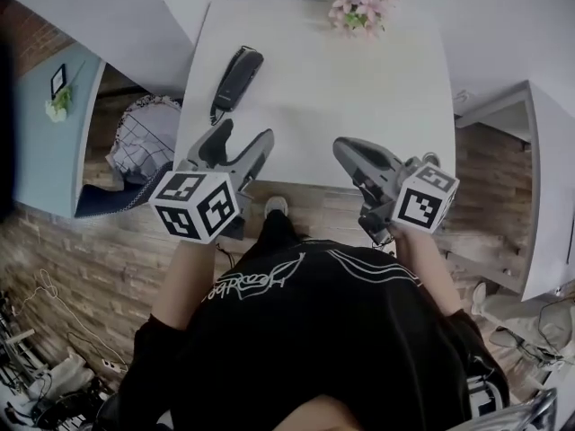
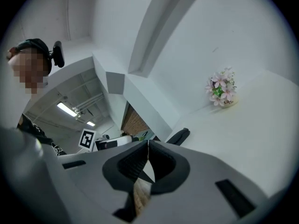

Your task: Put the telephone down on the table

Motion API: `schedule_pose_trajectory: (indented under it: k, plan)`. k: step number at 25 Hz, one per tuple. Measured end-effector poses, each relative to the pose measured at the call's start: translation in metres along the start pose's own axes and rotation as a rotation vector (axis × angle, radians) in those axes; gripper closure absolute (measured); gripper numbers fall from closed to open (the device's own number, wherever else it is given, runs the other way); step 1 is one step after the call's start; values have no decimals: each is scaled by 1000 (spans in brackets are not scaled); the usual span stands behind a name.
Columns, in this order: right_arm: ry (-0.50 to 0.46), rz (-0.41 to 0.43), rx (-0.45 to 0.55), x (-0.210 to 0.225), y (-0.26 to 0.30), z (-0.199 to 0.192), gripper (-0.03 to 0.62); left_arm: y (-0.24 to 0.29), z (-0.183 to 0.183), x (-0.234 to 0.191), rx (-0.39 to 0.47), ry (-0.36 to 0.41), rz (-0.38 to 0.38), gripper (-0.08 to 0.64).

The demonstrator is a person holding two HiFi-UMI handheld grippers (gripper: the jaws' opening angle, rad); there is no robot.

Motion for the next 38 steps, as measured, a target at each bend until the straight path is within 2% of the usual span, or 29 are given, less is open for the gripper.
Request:
schedule_pose_trajectory:
  k: [5, 10, 13, 18, 22, 31, 38]
  plan:
    - [-79, 59, 32, -36, -32, 9, 552, -45, -11, 67, 102, -2, -229, 295]
    - [-157, 103, 83, -68, -61, 22, 552, -73, -24, 107, 128, 11, -337, 392]
    - [-208, 130, 89, -91, -77, 28, 552, -89, -30, 128, 142, 33, -398, 405]
    - [-258, 162, 119, -124, -102, 29, 552, -112, -45, 153, 144, 129, -413, 517]
    - [-333, 141, 115, -147, -112, 27, 554, -126, -54, 165, 142, 189, -436, 542]
    - [-316, 150, 117, -142, -111, 21, 554, -124, -53, 162, 165, 135, -440, 551]
    - [-320, 175, 116, -143, -110, 21, 554, -127, -54, 160, 189, 133, -397, 551]
Point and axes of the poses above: the fingertips, and each gripper's own axes: y forward along the fingers, x to its right, z out of its top, the point moved 9 cm from there along -y, backward along the fingers, and after that the axes turned 12 degrees about -y, right-handed, at the moved point
